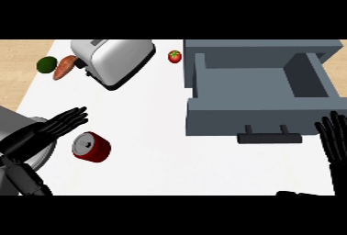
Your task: Pick up the can, place it into the drawer and close the drawer
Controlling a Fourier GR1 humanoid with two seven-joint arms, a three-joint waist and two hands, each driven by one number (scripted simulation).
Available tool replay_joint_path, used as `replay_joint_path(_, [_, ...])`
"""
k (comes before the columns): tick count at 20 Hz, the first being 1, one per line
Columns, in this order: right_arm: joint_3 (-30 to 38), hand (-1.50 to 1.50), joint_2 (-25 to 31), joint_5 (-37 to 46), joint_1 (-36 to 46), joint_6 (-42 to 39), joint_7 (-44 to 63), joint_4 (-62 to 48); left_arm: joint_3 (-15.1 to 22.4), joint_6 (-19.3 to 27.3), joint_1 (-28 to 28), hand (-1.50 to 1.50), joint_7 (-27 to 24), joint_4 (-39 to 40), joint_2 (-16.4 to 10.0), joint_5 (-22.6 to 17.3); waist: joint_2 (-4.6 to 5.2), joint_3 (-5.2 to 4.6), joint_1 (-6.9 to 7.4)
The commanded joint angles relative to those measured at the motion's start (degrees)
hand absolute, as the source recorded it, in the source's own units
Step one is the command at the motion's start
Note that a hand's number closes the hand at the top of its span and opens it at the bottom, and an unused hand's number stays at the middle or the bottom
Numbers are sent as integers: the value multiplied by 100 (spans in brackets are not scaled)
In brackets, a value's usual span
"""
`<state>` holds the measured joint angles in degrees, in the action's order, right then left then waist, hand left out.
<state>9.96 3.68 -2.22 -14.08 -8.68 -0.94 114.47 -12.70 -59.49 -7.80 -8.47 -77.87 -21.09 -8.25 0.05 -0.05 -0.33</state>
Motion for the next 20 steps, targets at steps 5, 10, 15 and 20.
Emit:
replay_joint_path(5, [28, -150, 15, -118, 14, -29, 367, 293, 83, -160, -297, -150, -2202, 1310, -380, 1384, 17, -8, -47])
replay_joint_path(10, [285, -150, 143, -150, 341, -88, 38, -310, 531, 235, -185, -150, -2245, 1209, -268, 1402, 5, 2, 20])
replay_joint_path(15, [-130, -150, -104, 206, 303, 148, 335, 198, 959, 616, -238, -150, -3381, 1990, -537, 1931, 24, -12, -12])
replay_joint_path(20, [201, -150, 87, -199, 38, -158, 178, 227, 1128, 767, -849, -150, -3546, 2996, -754, 1927, 32, -9, -124])
